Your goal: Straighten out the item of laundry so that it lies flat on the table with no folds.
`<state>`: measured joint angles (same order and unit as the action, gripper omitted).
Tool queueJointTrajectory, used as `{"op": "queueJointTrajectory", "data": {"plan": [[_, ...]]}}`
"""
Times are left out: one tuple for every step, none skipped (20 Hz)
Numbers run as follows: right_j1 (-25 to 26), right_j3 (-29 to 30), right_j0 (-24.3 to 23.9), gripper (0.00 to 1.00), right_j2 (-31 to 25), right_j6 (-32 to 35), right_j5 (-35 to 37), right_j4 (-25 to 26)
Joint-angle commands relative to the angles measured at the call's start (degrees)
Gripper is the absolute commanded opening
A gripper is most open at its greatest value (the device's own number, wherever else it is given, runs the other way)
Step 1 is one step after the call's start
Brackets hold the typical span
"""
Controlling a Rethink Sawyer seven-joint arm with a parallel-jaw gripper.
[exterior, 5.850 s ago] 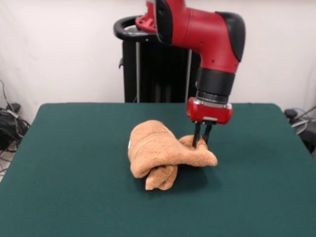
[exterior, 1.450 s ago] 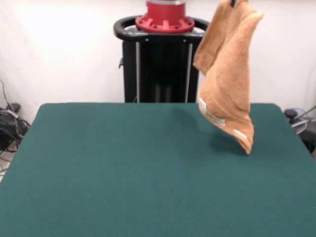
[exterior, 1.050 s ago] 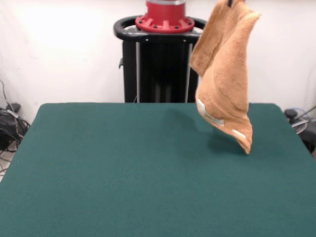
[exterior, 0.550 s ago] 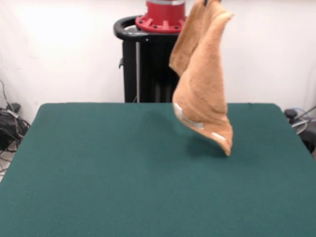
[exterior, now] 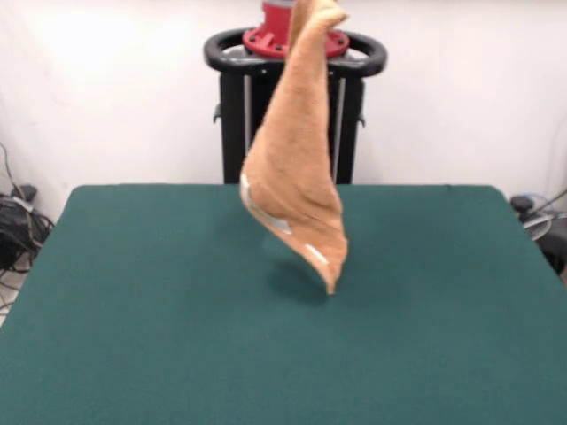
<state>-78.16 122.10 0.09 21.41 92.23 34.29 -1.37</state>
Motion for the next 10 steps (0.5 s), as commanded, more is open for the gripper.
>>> {"op": "queueJointTrajectory", "data": {"plan": [[-4.48, 9.52, -6.92, 0.00, -3.75, -15.35, -0.73, 1.95], [-4.66, 9.48, -7.79, 0.00, -4.28, -15.76, -0.71, 2.19], [-4.75, 9.34, -8.76, 0.00, -4.87, -16.32, -0.64, 2.31], [-4.85, 9.20, -9.73, 0.00, -5.45, -16.89, -0.57, 2.43], [-5.11, 9.55, -10.52, 0.00, -5.82, -17.47, -0.95, 2.58], [-5.14, 9.75, -11.41, 0.00, -6.39, -18.14, -1.31, 2.51], [-5.19, 10.26, -12.48, 0.00, -7.08, -19.07, -1.93, 2.26], [-5.22, 10.74, -13.68, 0.00, -7.91, -20.12, -2.45, 1.88], [-5.03, 11.31, -14.88, 0.00, -8.80, -21.25, -3.16, 1.38], [-5.14, 11.68, -16.01, 0.00, -9.40, -22.50, -3.27, 0.99]]}}
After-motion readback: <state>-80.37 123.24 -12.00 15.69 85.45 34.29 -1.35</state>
